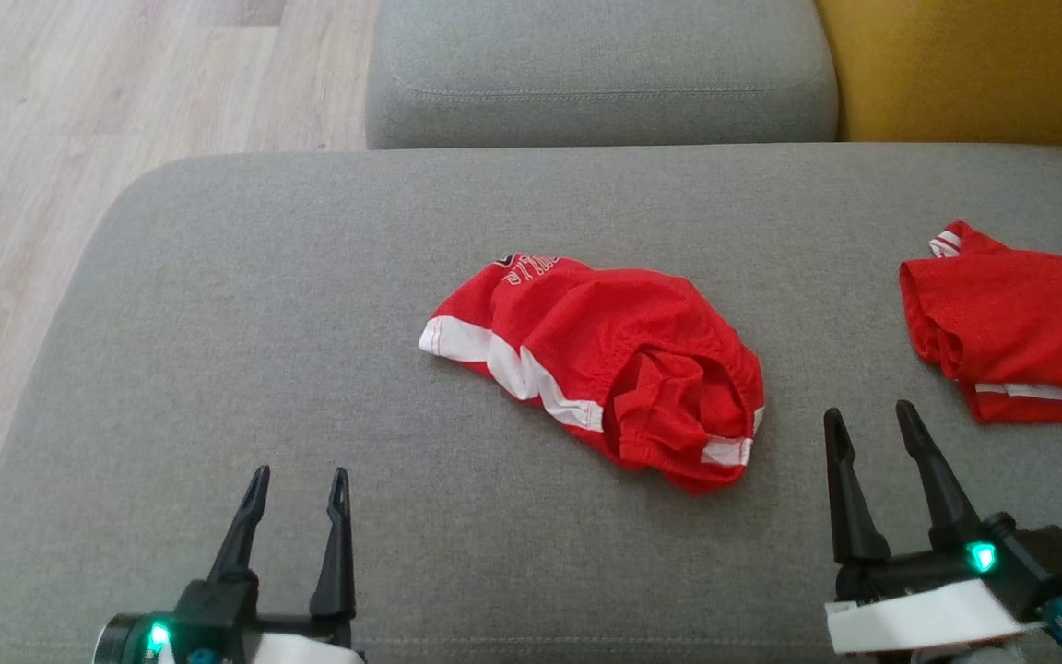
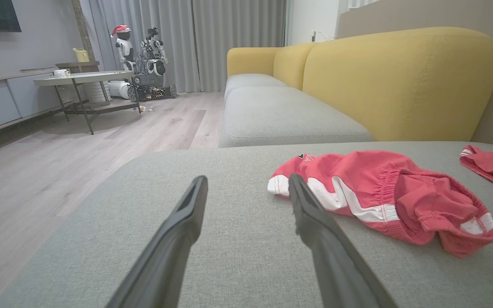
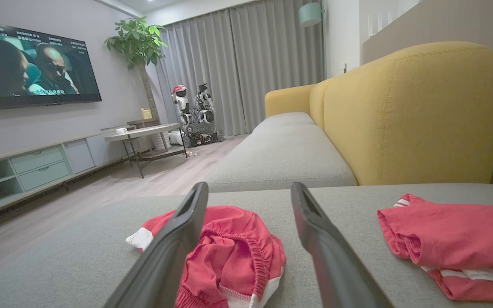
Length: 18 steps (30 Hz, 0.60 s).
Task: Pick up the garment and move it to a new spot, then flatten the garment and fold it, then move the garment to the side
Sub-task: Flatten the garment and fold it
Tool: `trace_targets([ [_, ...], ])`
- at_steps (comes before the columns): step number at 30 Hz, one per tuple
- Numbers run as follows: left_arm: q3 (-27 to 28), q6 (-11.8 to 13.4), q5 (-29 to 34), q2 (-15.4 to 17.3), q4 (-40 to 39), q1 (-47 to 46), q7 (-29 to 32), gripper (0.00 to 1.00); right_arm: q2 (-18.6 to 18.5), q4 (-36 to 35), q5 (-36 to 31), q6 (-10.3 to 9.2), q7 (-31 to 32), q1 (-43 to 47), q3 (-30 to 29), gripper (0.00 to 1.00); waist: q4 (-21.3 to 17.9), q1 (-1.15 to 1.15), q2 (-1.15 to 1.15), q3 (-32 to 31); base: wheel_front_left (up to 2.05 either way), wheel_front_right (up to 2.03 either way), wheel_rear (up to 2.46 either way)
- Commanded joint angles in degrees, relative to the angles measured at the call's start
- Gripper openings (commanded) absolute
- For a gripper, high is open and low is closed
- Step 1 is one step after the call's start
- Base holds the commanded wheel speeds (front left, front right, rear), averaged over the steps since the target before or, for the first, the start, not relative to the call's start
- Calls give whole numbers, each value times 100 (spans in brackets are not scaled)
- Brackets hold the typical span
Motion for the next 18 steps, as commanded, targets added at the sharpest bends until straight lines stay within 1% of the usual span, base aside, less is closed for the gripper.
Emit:
trace_targets([
  [1, 177, -18, 77, -56, -169, -272, -29, 100, -10, -178, 14, 19, -25, -323, 161, 100, -4, 0, 0, 4, 0, 0, 0],
  [5, 12, -246, 74, -63, -84, -359, -29, 100, -10, -196, 32, 19, -25, -355, 15, 100, -97, 0, 0, 64, 0, 0, 0],
  [8, -253, -535, 61, -71, 63, -562, -29, 100, -10, -230, 35, 19, -25, -415, -182, 100, -212, 0, 0, 152, 0, 0, 0],
  [11, -677, -899, 146, -78, 340, -907, -29, 100, -10, -290, -20, 19, -25, -495, -484, 100, -371, 0, 0, 268, 0, 0, 0],
  [13, -966, -1070, 203, -83, 540, -1166, -29, 100, -10, -327, -77, 19, -25, -551, -604, 100, -509, 0, 0, 383, 0, 0, 0],
  [18, -1540, -1281, 82, -102, 1024, -1906, 31, 100, -10, -481, -158, 19, -25, -807, -631, 100, -874, 0, 0, 944, 0, 0, 0],
])
